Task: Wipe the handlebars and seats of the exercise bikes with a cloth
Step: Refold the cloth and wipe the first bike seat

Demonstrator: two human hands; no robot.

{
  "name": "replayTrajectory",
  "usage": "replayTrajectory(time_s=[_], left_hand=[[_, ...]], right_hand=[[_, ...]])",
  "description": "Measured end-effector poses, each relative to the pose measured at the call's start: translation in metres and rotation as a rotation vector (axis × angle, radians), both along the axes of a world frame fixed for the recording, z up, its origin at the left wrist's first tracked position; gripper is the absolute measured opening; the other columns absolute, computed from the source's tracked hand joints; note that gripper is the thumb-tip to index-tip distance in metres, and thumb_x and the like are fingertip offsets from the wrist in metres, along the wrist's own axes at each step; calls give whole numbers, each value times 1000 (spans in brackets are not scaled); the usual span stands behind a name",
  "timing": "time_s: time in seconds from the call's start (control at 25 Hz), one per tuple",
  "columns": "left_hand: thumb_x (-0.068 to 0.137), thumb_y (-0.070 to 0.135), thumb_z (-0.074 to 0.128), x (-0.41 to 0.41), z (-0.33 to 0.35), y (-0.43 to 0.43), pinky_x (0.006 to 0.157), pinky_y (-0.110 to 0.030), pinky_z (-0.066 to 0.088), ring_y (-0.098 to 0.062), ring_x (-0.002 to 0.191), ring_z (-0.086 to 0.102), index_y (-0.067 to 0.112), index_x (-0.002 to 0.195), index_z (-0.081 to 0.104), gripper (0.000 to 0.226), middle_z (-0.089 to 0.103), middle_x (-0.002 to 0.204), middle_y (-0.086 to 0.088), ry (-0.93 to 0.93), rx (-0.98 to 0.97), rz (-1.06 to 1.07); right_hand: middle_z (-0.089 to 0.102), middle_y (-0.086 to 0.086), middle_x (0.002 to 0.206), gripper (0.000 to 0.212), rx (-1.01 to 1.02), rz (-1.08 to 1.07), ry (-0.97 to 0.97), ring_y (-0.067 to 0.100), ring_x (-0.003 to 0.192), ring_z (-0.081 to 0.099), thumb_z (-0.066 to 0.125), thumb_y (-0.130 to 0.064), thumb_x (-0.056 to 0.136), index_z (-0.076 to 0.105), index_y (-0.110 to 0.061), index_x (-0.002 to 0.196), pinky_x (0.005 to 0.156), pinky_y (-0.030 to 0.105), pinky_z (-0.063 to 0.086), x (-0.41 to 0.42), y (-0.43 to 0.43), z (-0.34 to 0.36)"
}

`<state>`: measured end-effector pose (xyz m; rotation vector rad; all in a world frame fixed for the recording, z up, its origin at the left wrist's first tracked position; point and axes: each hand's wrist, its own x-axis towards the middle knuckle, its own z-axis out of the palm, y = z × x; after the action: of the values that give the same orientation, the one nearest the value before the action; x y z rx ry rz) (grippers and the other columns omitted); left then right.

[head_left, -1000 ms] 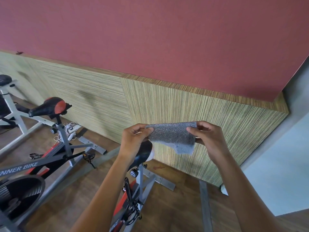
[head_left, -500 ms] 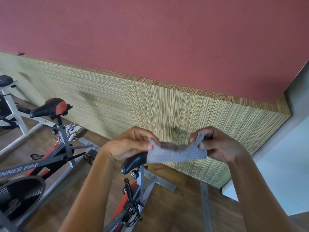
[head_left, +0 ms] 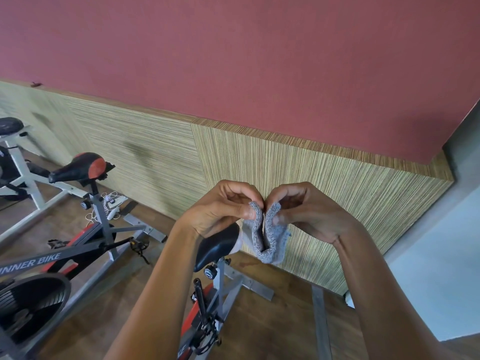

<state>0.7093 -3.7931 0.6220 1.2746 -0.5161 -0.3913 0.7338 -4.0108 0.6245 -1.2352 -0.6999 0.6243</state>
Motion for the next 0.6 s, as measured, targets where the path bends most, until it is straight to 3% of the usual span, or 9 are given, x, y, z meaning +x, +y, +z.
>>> replayTrajectory(time_s=[0.24, 0.36, 0.52, 0.6], left_hand=[[64, 27, 91, 4, 2, -1, 83, -27, 49, -13, 81, 63, 19, 81, 79, 22, 69, 82, 2, -33, 47, -16], [62, 33, 92, 5, 2, -4, 82, -26, 48, -12, 85, 60, 16, 89, 69, 40, 64, 86, 4, -45, 83, 22], [48, 54, 93, 10, -2, -5, 98, -36, 45, -18, 109, 52, 18, 107, 50, 81, 56, 112, 1, 4, 182, 246], [55, 55, 89, 11, -7, -8, 95, -34, 43, -17, 106, 52, 24, 108, 53, 72, 53, 115, -2, 7, 235, 411]], right_hand=[[73, -2, 75, 20, 0, -34, -19, 10, 76, 69, 84, -13, 59, 80, -21, 77, 74, 21, 53, 1, 0, 5], [73, -1, 85, 30, -18, -34, -41, 14, 86, 69, 93, -26, 57, 80, -23, 83, 81, 25, 54, 2, 0, 6], [69, 0, 123, 43, -19, -91, -33, 19, 124, 59, 84, -24, 67, 76, -25, 110, 102, 37, 50, 3, 1, 8], [73, -4, 115, 36, -80, -180, -28, 13, 117, 63, 78, -21, 71, 77, -25, 107, 98, 34, 49, 4, 3, 13]])
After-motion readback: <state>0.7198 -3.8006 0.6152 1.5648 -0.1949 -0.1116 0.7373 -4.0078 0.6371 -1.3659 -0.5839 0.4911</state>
